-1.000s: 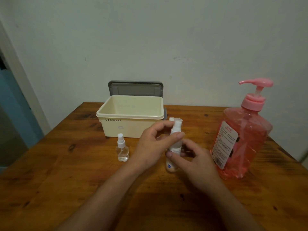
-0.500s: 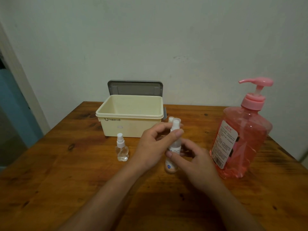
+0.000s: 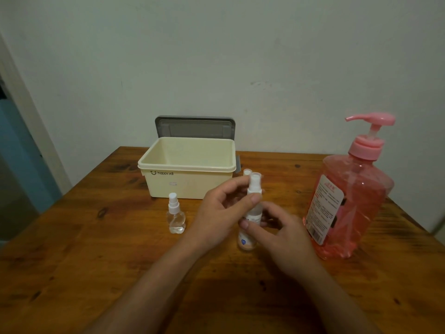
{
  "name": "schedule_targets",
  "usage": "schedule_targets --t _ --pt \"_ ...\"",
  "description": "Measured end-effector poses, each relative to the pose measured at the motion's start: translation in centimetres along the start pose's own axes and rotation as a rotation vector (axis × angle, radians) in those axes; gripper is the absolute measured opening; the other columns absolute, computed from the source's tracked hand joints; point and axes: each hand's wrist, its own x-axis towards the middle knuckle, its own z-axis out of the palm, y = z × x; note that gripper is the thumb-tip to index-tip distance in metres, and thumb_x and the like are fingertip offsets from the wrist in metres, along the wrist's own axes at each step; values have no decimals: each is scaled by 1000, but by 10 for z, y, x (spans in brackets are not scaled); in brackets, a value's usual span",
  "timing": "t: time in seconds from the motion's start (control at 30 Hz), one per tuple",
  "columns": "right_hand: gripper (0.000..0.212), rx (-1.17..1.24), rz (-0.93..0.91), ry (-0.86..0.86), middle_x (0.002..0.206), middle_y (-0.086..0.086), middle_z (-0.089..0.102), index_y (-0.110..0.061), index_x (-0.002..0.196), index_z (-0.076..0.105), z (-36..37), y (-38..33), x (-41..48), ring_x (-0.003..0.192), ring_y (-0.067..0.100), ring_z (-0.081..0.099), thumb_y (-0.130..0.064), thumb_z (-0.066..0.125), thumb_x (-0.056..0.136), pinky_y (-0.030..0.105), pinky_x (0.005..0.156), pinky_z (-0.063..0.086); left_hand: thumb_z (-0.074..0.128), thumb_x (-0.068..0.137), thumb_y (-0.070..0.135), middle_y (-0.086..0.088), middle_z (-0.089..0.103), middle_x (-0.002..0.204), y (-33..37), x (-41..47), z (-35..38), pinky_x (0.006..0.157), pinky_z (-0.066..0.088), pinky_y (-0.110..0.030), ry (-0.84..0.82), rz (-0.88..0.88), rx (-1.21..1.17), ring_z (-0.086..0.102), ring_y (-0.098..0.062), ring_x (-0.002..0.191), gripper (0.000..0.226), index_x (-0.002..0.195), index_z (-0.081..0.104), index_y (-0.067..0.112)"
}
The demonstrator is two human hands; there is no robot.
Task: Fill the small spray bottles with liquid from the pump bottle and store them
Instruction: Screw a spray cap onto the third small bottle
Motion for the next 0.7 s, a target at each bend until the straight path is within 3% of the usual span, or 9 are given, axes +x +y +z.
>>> schedule_targets --t 0.13,0.27,0.37,0.6,0.7 --pt "18 -18 -5 -2 93 -24 68 -37 99 65 1 0 0 88 -1 62 -31 72 83 14 73 48 56 92 8 -4 72 110 4 -3 -2 83 53 -20 -46 -1 -35 67 -10 107 33 125 58 8" --pt "25 24 -17 -14 95 -22 68 -40 101 63 3 -5 0 89 -1 62 -25 72 83 14 74 49 68 78 27 0 71 108 7 -3 2 76 53 -18 -14 0 -10 67 -7 100 41 115 65 11" --pt "26 21 -25 -21 97 -20 69 -39 105 64 3 -5 0 90 2 63 -27 73 83 15 76 49 70 81 19 3 70 111 5 0 0 76 53 -17 10 -3 9 67 -6 100 34 113 68 11" --pt "25 18 -24 3 95 -19 71 -32 106 68 2 0 0 90 3 64 -28 74 82 15 78 48 54 93 6 -6 73 109 6 -4 -2 81 53 -20 -61 4 -50 68 -13 105 30 123 61 5" --pt "24 22 -26 -19 96 -21 69 -35 105 65 2 -3 -1 91 1 63 -27 72 83 13 77 47 63 86 21 -3 72 108 8 -4 2 79 53 -20 -35 1 -37 67 -10 102 32 116 65 10"
